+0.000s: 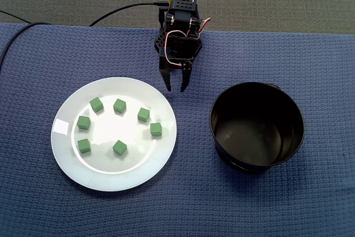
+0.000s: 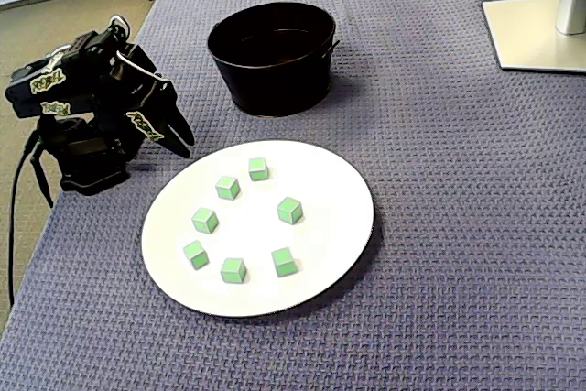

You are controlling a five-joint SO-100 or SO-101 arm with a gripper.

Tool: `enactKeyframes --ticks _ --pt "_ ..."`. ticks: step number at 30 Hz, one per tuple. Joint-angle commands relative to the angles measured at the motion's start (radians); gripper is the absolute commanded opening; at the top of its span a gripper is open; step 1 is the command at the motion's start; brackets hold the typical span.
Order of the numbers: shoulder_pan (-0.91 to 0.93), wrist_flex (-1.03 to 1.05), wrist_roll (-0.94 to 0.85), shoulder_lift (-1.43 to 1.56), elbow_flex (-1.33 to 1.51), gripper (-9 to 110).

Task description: Pick up the items on the white plate and put them in the black container.

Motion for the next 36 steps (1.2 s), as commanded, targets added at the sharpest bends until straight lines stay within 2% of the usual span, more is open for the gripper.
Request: enactKeyframes --ticks 1,9,11,15,18,21,24,31,36 --pt "-0.209 0.147 0.163 -0.005 0.017 0" --pt "-0.196 0.153 0.129 -0.005 0.015 0" --pt "-0.184 0.127 0.187 -0.005 0.0 0" --pt "-0.144 0.035 0.376 -0.135 -0.152 0" --pt "-0.091 0.018 0.67 -0.353 -0.479 0" --pt "-0.025 0.204 0.913 -0.646 -0.904 0" --pt "0.049 0.333 1.091 -0.917 -1.172 0" --pt "0.258 0.336 1.5 -1.448 -1.44 0" --pt "0.367 0.261 1.577 -1.69 -1.497 0"
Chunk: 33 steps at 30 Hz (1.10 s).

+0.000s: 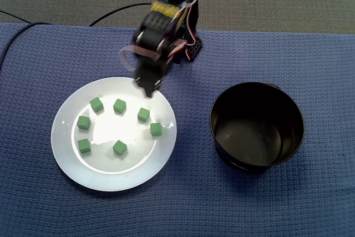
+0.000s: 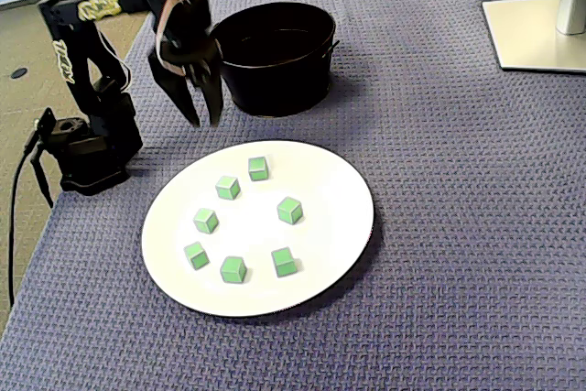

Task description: Pick up the items on the white plate and put them in the black container.

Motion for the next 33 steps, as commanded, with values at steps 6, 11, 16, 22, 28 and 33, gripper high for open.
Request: enactKeyframes --ticks 6,11,16,22,28,33 --pt "0.098 -0.161 0.032 -0.247 -0.057 14" --pt "0.087 -0.138 0.003 -0.305 -0.034 17" --pt "0.091 -0.137 0.009 -0.339 -0.025 23" --pt "0.078 -0.152 0.012 -0.357 0.0 24" --pt "0.067 -0.206 0.015 -0.393 0.034 21" --pt "0.064 -0.247 0.008 -0.408 0.049 20"
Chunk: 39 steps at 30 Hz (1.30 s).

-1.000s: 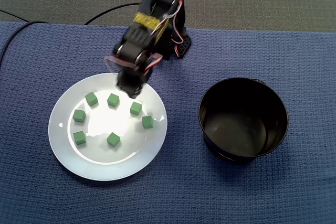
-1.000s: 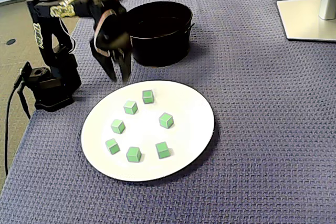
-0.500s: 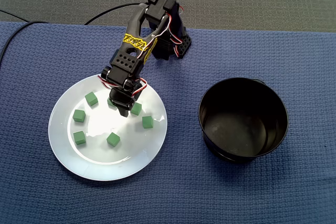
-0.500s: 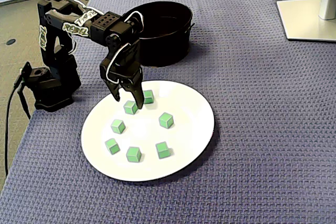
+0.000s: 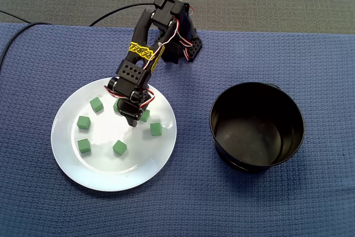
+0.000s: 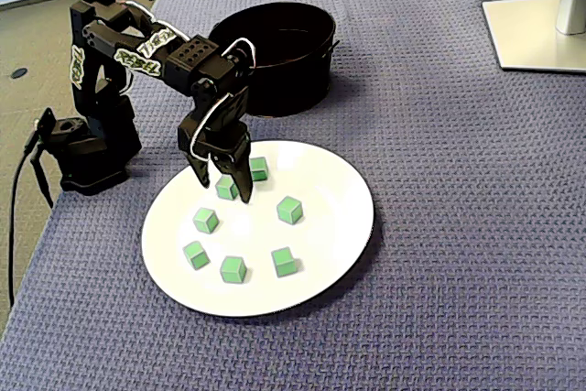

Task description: Pick up the items on the white plate and put them in the black container.

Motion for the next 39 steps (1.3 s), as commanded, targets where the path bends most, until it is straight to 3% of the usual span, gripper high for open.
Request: enactKeyframes --ticks 1,8,18,25,28,31,33,39 --pt "-0.012 -0.023 -0.011 0.002 0.002 18" --pt "-0.02 -0.012 -0.003 -0.003 0.002 0" --pt "-0.015 0.012 -0.008 0.04 -0.006 0" --pt "-0.015 0.362 -0.252 0.319 -0.291 0" --pt "-0.049 0.374 -0.316 0.506 -0.474 0" --pt "-0.183 0.311 -0.337 0.634 -0.643 0" --pt "-0.342 0.316 -0.456 0.672 -0.721 0" --pt "-0.836 0.342 -0.469 0.532 -0.83 0"
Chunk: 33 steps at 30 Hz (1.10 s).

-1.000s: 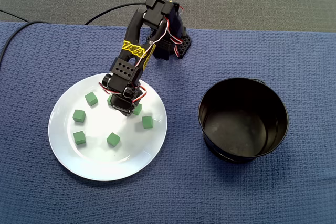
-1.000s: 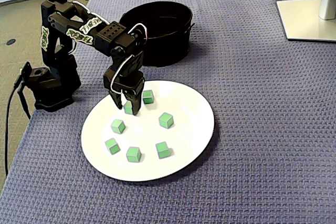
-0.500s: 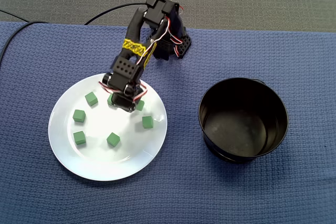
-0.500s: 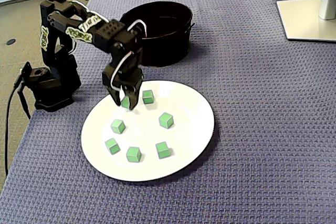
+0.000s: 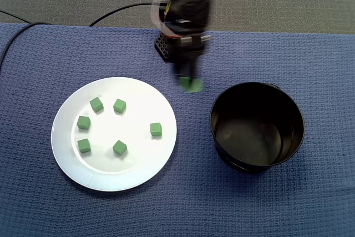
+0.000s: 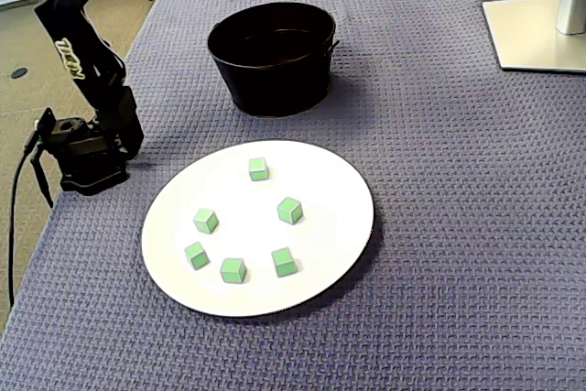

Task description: Pick up the items on the white plate and put them in the black container.

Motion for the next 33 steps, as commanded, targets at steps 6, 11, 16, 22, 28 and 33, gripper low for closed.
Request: enactKeyframes --ticks 6,11,16,22,28,33 --pt "-0.449 -0.106 0.089 -0.295 0.114 0" --pt "-0.471 -0.334 0.126 -0.373 0.353 0" --pt "-0.472 -0.414 0.141 -0.413 0.436 0" --pt "-0.437 -0.37 0.147 -0.364 0.414 40" --pt "-0.264 -0.112 0.138 -0.209 0.169 37" --pt "0.077 0.02 0.308 -0.092 0.138 30"
